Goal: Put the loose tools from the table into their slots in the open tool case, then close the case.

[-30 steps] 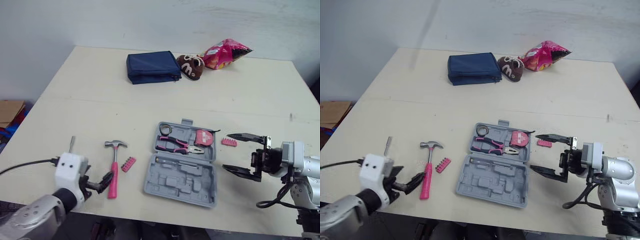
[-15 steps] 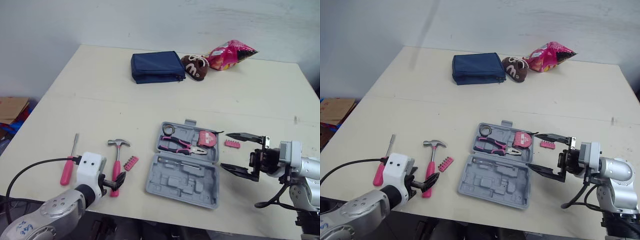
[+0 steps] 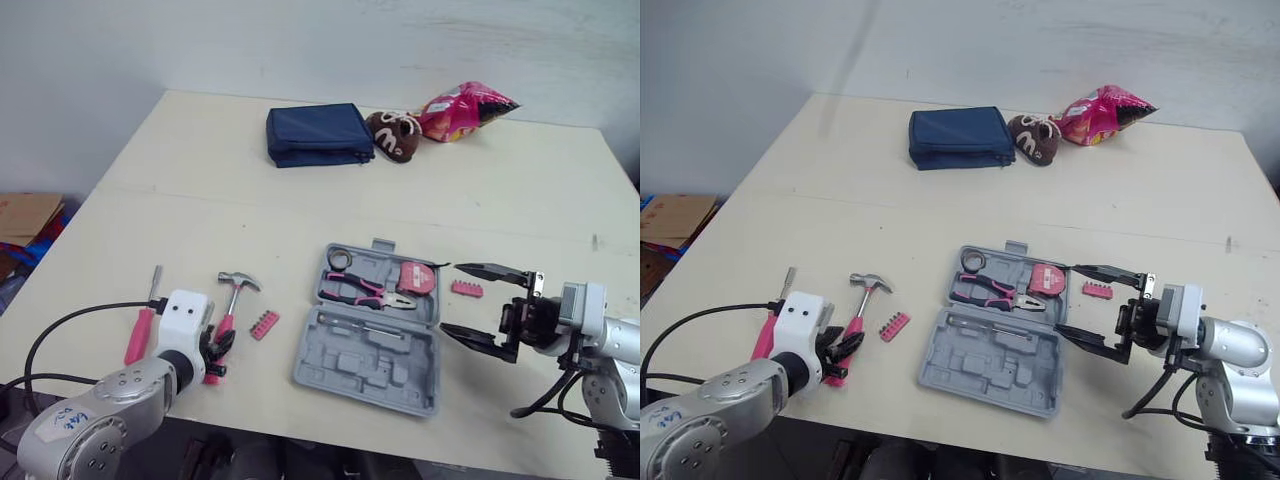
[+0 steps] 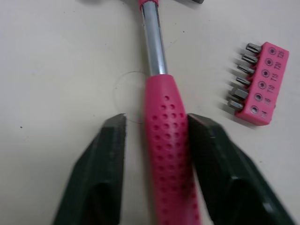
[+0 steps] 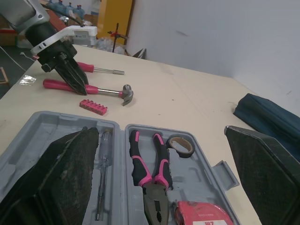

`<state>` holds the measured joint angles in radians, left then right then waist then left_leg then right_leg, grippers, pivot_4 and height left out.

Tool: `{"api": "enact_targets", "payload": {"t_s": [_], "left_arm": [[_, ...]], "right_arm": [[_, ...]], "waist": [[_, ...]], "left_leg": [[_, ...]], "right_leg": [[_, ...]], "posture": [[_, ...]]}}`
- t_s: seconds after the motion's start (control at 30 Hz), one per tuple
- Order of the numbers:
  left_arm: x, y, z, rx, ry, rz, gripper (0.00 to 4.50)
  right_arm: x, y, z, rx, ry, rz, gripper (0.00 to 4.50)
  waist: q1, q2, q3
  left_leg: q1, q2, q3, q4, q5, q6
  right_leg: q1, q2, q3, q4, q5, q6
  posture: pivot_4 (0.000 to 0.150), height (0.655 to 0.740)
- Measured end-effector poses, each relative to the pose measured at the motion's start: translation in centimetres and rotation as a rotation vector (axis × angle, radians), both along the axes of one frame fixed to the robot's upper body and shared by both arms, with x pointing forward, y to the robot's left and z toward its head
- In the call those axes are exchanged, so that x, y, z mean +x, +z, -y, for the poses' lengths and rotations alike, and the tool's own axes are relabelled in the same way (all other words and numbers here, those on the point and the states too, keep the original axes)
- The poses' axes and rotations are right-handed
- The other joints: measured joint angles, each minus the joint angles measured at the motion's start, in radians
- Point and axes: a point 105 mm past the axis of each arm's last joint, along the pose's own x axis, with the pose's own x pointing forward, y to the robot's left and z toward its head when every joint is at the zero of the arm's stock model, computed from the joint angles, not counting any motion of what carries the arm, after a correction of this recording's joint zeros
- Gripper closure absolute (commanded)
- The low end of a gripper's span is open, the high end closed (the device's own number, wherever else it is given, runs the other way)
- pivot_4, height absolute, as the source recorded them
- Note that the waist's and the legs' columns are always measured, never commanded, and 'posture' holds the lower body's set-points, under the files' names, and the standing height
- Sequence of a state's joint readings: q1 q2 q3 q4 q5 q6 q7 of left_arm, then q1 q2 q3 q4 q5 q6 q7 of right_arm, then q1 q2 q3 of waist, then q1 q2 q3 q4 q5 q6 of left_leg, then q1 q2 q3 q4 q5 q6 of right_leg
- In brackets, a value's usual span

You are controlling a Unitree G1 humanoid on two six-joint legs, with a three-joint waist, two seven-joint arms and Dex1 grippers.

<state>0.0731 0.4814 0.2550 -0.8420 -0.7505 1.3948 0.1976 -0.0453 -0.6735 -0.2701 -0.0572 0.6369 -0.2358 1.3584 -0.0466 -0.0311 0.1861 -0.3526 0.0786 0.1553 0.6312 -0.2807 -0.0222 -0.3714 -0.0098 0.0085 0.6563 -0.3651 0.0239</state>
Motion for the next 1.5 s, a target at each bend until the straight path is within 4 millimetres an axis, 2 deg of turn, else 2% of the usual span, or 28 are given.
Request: {"api": "enact_targets", "payload": {"t_s": [0.23,0.4,0.47,0.53,0.63,0.8,0.9,0.97,1.07,1.17,1.3,1.4,1.5], "left_arm": [[0.6,-0.3,-0.1,-0.087,0.02,0.034,3.97],[1.7,1.1,-0.8,-0.077,-0.097,0.186,3.97],[2.3,3.0,-0.7,-0.042,-0.216,0.306,3.97],[2.4,5.2,0.2,-0.012,-0.384,0.427,3.97],[2.0,6.8,1.8,0.004,-0.618,0.516,3.97],[1.2,8.2,4.5,0.03,-1.012,0.524,3.97],[1.0,8.7,6.5,-0.031,-1.182,0.454,3.97],[0.9,9.1,8.4,-0.008,-1.347,0.405,3.97],[0.5,8.7,10.6,0.033,-1.503,0.343,3.97],[0.2,7.7,12.3,0.062,-1.585,0.279,3.97],[0.9,6.0,14.7,0.129,-1.612,0.21,3.97],[1.6,4.5,15.8,0.178,-1.595,0.149,3.97],[2.0,4.2,16.5,0.211,-1.586,0.117,3.97]], "right_arm": [[-0.1,0.1,0.1,-0.007,-0.024,0.009,0.0],[-0.3,0.4,-0.3,-0.012,-0.03,0.015,0.0],[-0.4,0.8,-0.4,-0.026,-0.032,0.022,0.0],[-0.4,0.9,-0.5,-0.03,-0.039,0.02,0.0],[-0.6,0.9,-0.6,-0.032,-0.048,0.011,0.0],[-0.8,1.4,-0.3,-0.053,-0.081,0.005,0.0],[-1.2,1.3,-0.1,-0.052,-0.105,-0.021,0.0],[-1.7,0.9,0.1,-0.063,-0.115,-0.05,0.0],[-2.4,0.7,0.5,-0.078,-0.131,-0.078,0.0],[-3.2,0.4,1.1,-0.101,-0.144,-0.118,0.0],[-4.9,0.1,1.3,-0.134,-0.14,-0.188,0.0],[-5.8,0.0,1.5,-0.141,-0.16,-0.225,0.0],[-6.7,-0.2,1.7,-0.146,-0.18,-0.244,0.0]], "waist": [[0.015,0.005,-0.003],[0.016,0.001,0.0],[0.016,0.0,0.0],[0.016,0.001,0.0],[0.016,0.001,0.0],[0.018,0.001,0.001],[0.018,0.001,0.001],[0.021,0.001,0.001],[0.014,0.001,0.001],[0.008,0.001,0.001],[0.018,0.001,0.001],[0.016,0.0,0.002],[0.017,0.0,0.002]], "left_leg": [[0.001,-0.001,-0.002,0.0,0.001,0.004],[-0.003,0.0,-0.004,-0.002,0.002,0.003],[-0.004,0.0,-0.004,-0.002,0.002,0.002],[-0.004,0.0,-0.004,-0.004,0.001,0.002],[-0.005,0.0,-0.003,-0.005,0.0,0.005],[-0.006,0.001,-0.003,-0.009,-0.001,0.003],[-0.007,0.001,-0.004,-0.009,0.001,-0.001],[-0.007,0.0,-0.004,-0.008,0.002,-0.002],[-0.007,0.0,-0.003,-0.007,0.002,-0.002],[-0.007,0.0,-0.002,-0.006,0.002,-0.002],[-0.008,0.0,-0.004,-0.004,0.002,-0.002],[-0.009,0.0,-0.004,-0.002,0.002,-0.001],[-0.008,0.0,-0.005,-0.002,0.002,-0.001]], "right_leg": [[0.001,0.0,0.0,0.0,0.0,0.0],[-0.003,0.001,-0.001,0.0,0.002,-0.004],[-0.004,0.0,-0.002,-0.001,0.003,-0.006],[-0.004,-0.001,-0.003,-0.004,0.003,-0.008],[-0.004,-0.001,-0.004,-0.004,0.004,-0.007],[-0.007,0.0,-0.005,-0.004,0.002,-0.007],[-0.007,0.001,-0.005,-0.004,0.0,-0.005],[-0.007,0.002,-0.004,-0.004,0.0,-0.003],[-0.007,0.002,-0.002,-0.004,-0.001,0.0],[-0.007,0.003,-0.001,-0.003,-0.002,0.003],[-0.006,0.003,-0.001,-0.002,-0.003,0.004],[-0.006,0.003,-0.001,-0.002,-0.003,0.004],[-0.006,0.003,-0.001,-0.001,-0.003,0.004]], "posture": [[0.15,0.74],[0.15,0.74],[0.15,0.74],[0.15,0.74],[0.15,0.74],[0.15,0.74],[0.15,0.74],[0.15,0.74],[0.15,0.74],[0.15,0.74],[0.15,0.74],[0.15,0.74],[0.15,0.74]]}}
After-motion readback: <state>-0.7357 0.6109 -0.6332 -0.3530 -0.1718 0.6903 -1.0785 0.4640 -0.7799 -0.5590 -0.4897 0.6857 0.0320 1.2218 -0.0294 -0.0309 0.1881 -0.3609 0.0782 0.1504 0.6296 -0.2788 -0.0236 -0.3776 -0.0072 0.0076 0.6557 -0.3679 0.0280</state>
